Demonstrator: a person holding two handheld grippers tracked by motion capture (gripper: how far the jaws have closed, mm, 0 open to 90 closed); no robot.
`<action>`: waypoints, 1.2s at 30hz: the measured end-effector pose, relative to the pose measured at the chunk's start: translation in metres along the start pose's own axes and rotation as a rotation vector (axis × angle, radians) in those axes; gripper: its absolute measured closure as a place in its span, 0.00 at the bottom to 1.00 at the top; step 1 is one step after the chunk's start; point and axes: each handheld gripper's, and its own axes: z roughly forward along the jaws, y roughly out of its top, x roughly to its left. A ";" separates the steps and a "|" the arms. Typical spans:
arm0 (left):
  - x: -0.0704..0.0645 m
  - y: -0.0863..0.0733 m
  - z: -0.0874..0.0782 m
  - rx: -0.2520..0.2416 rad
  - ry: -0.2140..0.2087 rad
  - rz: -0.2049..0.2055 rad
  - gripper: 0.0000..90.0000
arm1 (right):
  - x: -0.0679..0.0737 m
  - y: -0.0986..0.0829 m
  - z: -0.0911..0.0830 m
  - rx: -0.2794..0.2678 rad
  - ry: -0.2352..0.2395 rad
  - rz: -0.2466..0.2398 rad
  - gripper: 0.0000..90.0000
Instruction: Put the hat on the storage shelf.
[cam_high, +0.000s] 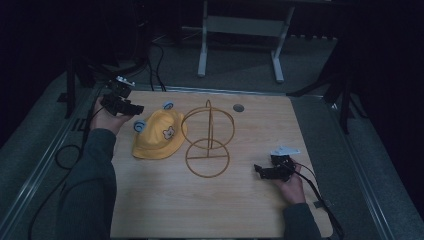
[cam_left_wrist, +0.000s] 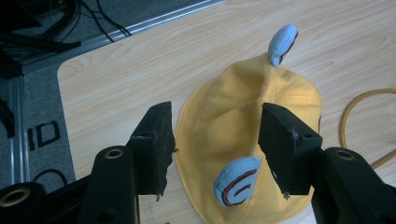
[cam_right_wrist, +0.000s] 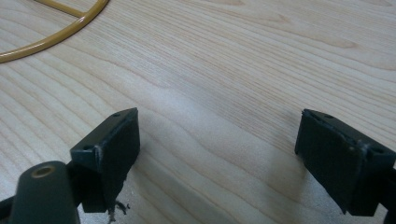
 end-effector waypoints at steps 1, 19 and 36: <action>0.000 0.000 0.000 0.000 0.000 0.000 0.50 | 0.000 0.000 0.000 0.000 0.000 0.000 0.15; -0.005 0.002 -0.002 -0.005 -0.035 0.020 0.53 | 0.000 0.000 0.000 -0.001 0.000 0.000 0.15; -0.001 0.014 -0.014 -0.023 -0.086 0.022 0.57 | 0.000 0.000 0.000 -0.001 0.000 -0.001 0.15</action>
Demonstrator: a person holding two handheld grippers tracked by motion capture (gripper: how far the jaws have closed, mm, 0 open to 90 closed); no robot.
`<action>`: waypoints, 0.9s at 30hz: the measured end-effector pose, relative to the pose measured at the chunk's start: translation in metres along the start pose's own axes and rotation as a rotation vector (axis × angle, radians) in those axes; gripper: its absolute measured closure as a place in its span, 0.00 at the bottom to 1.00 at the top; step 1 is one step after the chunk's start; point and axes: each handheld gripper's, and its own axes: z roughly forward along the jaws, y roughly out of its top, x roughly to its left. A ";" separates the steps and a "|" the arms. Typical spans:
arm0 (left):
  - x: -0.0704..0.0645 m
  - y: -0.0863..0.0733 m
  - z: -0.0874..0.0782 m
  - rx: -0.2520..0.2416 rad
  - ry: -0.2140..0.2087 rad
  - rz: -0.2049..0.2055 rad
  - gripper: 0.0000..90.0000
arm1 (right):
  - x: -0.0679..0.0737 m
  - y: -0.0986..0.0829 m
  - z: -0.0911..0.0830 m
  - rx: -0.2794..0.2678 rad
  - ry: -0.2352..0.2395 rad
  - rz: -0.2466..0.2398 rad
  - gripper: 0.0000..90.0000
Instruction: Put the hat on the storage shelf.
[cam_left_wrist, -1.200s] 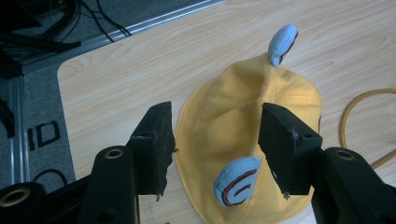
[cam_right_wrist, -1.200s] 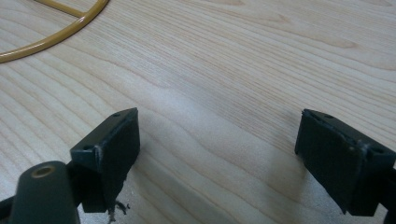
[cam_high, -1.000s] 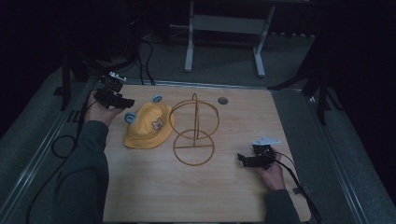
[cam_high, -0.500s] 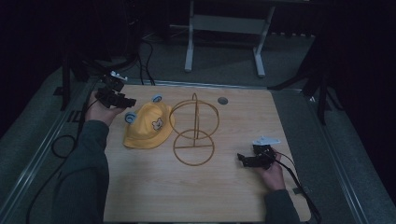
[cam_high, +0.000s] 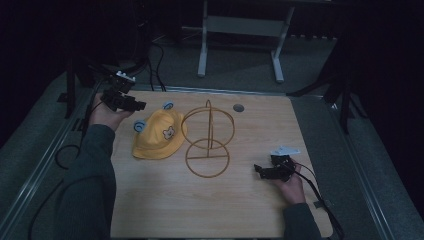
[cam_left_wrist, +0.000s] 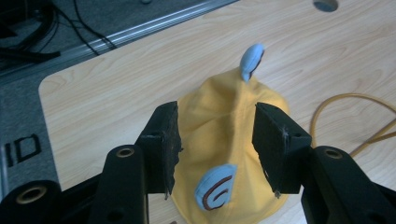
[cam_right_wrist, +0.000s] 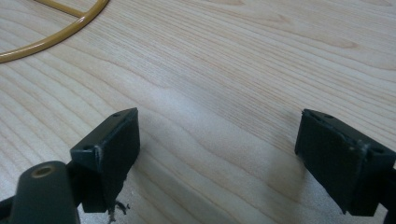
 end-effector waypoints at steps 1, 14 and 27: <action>0.000 0.000 0.000 0.004 0.000 -0.002 0.57 | 0.000 0.000 0.000 0.001 0.000 0.001 0.15; -0.005 0.011 0.004 0.047 -0.002 0.015 0.59 | 0.000 0.000 0.000 0.002 0.000 0.000 0.15; -0.014 0.017 0.025 0.121 -0.022 0.029 0.59 | 0.000 0.000 0.000 0.001 0.000 0.000 0.15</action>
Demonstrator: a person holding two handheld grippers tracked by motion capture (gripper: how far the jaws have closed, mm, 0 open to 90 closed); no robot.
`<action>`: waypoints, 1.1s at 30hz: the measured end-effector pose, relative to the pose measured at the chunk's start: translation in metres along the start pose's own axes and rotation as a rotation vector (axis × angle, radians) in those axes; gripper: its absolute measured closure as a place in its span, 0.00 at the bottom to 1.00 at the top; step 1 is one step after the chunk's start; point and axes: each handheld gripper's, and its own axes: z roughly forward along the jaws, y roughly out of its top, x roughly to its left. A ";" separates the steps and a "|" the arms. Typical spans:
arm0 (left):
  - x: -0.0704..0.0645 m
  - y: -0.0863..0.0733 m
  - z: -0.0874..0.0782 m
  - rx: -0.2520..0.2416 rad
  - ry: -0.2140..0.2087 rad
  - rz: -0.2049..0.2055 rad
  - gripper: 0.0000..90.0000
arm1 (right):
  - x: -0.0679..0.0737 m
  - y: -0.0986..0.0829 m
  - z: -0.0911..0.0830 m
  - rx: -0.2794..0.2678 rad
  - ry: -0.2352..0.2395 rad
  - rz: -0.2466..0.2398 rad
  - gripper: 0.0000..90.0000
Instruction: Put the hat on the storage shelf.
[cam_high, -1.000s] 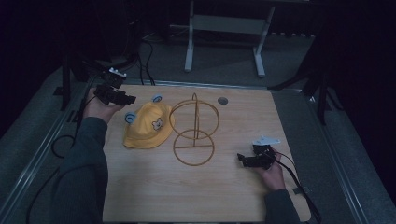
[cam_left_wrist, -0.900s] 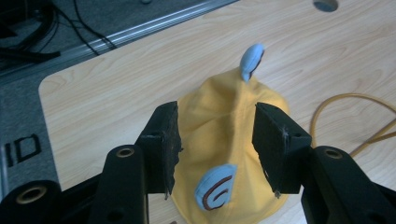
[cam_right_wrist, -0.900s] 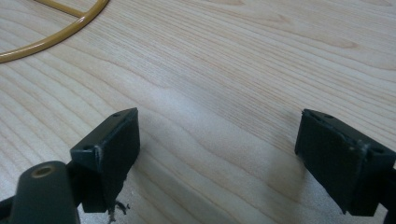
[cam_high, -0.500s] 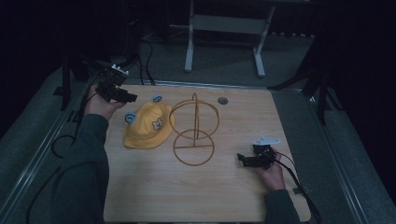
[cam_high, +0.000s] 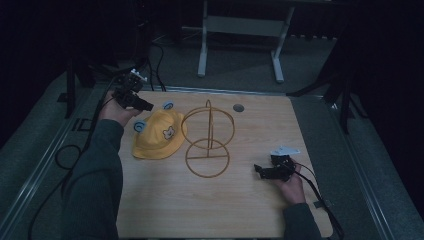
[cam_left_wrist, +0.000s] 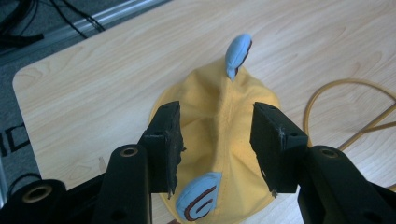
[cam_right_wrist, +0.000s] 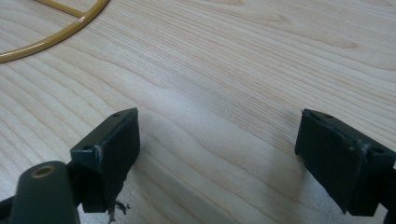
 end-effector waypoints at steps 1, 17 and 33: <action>-0.001 0.000 0.002 0.004 -0.001 0.002 0.59 | 0.000 0.000 0.000 0.001 0.000 0.000 0.15; -0.011 0.006 0.032 0.081 0.017 0.019 0.58 | 0.000 0.000 0.000 0.001 0.000 0.000 0.15; -0.013 0.007 0.067 0.187 0.052 0.048 0.57 | 0.000 0.000 0.000 0.000 0.000 -0.001 0.15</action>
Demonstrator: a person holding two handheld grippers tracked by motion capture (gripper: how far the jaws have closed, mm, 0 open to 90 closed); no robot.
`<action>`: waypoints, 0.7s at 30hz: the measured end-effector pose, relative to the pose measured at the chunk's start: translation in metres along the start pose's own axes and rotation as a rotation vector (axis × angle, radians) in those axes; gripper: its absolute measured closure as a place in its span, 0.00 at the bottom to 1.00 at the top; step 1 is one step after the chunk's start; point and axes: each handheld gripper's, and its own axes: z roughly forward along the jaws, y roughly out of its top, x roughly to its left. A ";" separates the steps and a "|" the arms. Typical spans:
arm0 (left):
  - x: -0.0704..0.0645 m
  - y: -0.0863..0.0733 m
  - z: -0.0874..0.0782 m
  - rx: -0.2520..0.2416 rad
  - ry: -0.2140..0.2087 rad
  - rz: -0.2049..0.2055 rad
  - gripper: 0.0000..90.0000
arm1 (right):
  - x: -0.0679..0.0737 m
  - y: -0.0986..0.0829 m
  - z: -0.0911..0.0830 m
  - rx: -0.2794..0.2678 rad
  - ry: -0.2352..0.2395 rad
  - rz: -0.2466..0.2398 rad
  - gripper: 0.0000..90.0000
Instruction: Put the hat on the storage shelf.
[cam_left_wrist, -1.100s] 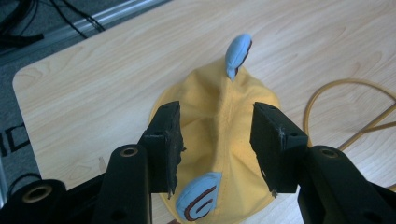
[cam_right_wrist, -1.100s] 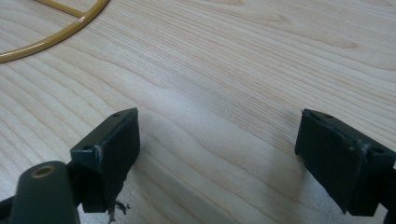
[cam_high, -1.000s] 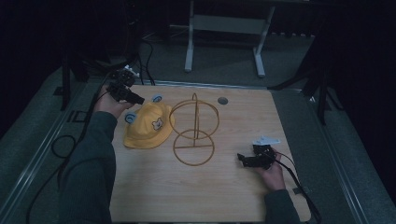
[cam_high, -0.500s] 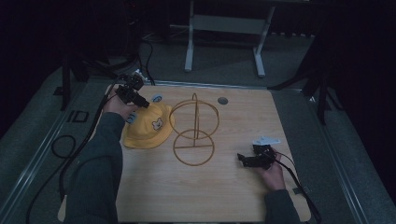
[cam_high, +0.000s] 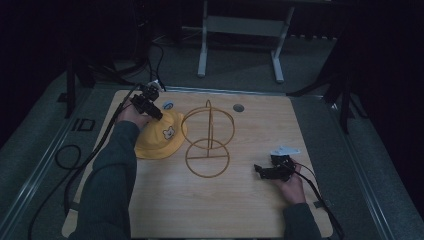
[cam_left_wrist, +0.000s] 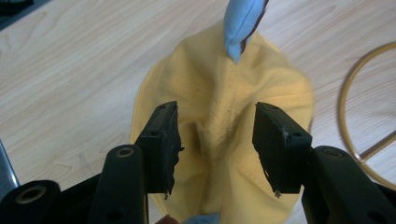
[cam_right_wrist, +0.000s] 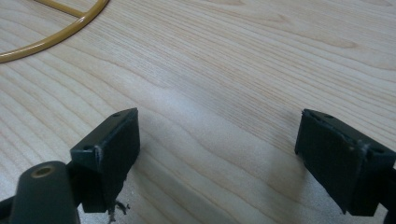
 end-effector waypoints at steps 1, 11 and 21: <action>0.000 0.000 0.002 0.006 -0.001 0.003 0.58 | 0.000 0.000 0.000 0.000 0.001 -0.001 0.15; -0.004 0.000 0.007 0.047 -0.027 0.050 0.90 | 0.000 0.000 0.000 0.000 0.002 -0.002 0.15; -0.005 -0.002 -0.002 0.045 -0.054 0.076 0.93 | 0.000 0.000 0.000 0.000 0.001 -0.002 0.15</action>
